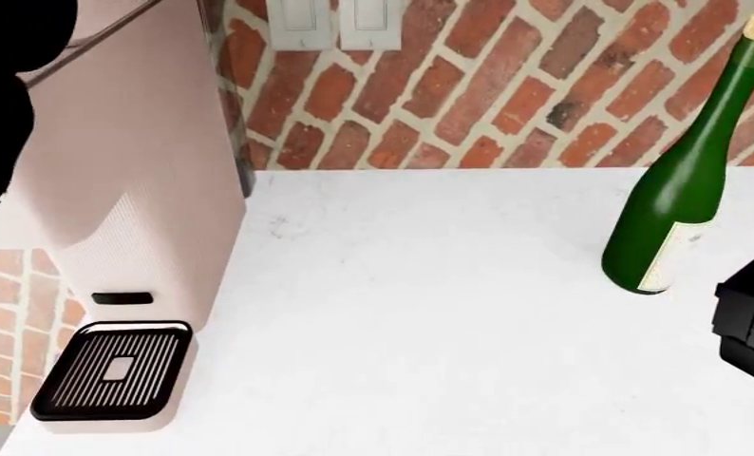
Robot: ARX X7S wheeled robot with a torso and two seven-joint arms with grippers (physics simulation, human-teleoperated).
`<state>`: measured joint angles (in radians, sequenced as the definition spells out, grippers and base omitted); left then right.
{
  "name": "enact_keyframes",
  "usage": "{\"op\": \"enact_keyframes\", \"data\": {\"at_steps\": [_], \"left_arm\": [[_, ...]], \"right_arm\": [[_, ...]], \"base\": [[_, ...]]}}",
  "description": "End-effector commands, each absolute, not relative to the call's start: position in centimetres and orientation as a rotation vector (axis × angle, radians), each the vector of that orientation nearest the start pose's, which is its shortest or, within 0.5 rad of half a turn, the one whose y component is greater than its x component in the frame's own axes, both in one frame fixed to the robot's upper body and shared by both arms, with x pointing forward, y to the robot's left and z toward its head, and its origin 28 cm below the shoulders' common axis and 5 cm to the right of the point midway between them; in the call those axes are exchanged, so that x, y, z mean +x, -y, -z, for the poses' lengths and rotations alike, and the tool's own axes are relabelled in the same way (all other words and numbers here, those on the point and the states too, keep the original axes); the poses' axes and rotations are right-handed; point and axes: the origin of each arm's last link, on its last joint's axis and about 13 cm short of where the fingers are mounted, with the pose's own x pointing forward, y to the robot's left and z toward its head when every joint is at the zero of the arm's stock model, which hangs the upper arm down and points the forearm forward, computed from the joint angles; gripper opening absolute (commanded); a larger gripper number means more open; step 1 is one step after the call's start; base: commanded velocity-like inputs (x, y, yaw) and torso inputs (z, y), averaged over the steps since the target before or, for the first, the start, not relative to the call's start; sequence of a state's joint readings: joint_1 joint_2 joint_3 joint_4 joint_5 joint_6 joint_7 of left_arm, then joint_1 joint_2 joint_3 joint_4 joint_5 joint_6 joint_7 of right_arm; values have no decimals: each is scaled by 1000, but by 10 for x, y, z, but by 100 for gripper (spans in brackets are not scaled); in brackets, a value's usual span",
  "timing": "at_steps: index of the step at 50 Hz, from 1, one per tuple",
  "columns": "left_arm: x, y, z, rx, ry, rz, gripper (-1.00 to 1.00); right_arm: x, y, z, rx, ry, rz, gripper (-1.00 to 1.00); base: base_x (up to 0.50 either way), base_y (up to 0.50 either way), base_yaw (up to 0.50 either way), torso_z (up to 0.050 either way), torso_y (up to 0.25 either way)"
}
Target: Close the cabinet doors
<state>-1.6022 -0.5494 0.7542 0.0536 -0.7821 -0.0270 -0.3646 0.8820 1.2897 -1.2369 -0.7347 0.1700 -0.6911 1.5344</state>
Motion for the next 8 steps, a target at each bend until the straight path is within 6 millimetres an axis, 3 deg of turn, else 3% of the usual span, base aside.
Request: {"op": "enact_keyframes", "data": {"at_steps": [1, 8], "left_arm": [[358, -247, -418, 68, 849, 14, 100], [355, -247, -420, 79, 856, 17, 100]], "right_arm": [[153, 137, -221, 203, 1071, 59, 100], [154, 137, -220, 202, 1067, 56, 100]], "base": [[0, -3, -8, 0, 0], [11, -3, -9, 4, 0]]}}
